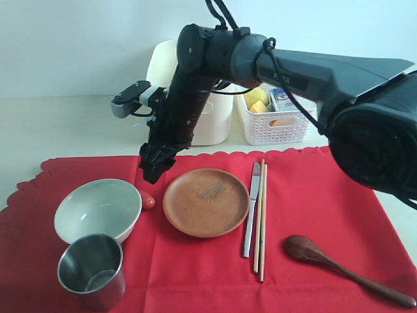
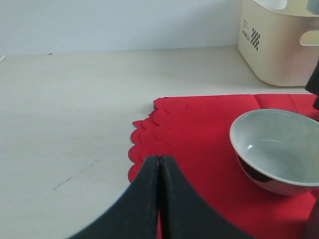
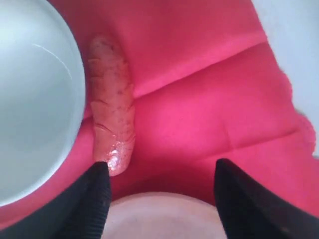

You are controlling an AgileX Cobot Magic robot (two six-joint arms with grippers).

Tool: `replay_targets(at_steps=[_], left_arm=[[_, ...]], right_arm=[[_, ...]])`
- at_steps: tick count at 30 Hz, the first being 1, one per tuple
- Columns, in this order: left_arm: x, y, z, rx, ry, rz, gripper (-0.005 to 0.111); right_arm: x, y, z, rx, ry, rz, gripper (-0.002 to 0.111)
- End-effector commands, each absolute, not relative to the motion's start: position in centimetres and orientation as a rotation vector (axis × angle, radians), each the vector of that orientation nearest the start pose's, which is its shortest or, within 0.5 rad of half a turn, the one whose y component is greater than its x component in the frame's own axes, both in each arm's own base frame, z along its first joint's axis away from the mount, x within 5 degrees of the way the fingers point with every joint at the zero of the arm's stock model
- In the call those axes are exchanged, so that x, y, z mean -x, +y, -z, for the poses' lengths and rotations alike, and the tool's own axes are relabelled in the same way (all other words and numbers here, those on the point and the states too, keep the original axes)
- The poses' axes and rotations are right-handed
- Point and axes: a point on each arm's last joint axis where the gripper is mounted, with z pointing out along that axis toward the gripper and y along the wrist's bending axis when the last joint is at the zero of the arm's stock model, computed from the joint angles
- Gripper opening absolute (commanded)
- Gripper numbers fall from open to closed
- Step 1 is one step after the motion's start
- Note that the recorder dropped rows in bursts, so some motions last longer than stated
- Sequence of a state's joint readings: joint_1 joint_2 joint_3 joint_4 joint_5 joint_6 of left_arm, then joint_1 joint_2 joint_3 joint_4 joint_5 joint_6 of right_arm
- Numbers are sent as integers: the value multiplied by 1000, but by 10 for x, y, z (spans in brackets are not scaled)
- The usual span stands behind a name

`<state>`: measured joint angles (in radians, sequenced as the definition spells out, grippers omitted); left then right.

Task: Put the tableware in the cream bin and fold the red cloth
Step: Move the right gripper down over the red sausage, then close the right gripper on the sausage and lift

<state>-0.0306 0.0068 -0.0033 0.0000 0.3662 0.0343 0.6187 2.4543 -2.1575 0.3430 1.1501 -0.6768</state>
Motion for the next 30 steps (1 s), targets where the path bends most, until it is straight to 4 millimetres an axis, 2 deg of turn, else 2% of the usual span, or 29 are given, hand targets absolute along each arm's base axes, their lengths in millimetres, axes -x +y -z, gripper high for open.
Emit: replay_targets(at_steps=[1, 17, 22, 25, 30], left_arm=[[-53, -2, -181, -52, 1841, 9, 0], [-53, -2, -181, -52, 1841, 9, 0], [-53, -2, -181, -52, 1841, 9, 0], [-53, -2, -181, -52, 1841, 9, 0], [-53, -2, -181, -52, 1841, 9, 0]], right_arm=[[-397, 327, -150, 1654, 2384, -464, 58], [-382, 343, -121, 1718, 2420, -514, 58], [-383, 345, -121, 1692, 2417, -522, 56], [-384, 345, -121, 1670, 2420, -518, 44], [-384, 345, -120, 1662, 2432, -513, 11]])
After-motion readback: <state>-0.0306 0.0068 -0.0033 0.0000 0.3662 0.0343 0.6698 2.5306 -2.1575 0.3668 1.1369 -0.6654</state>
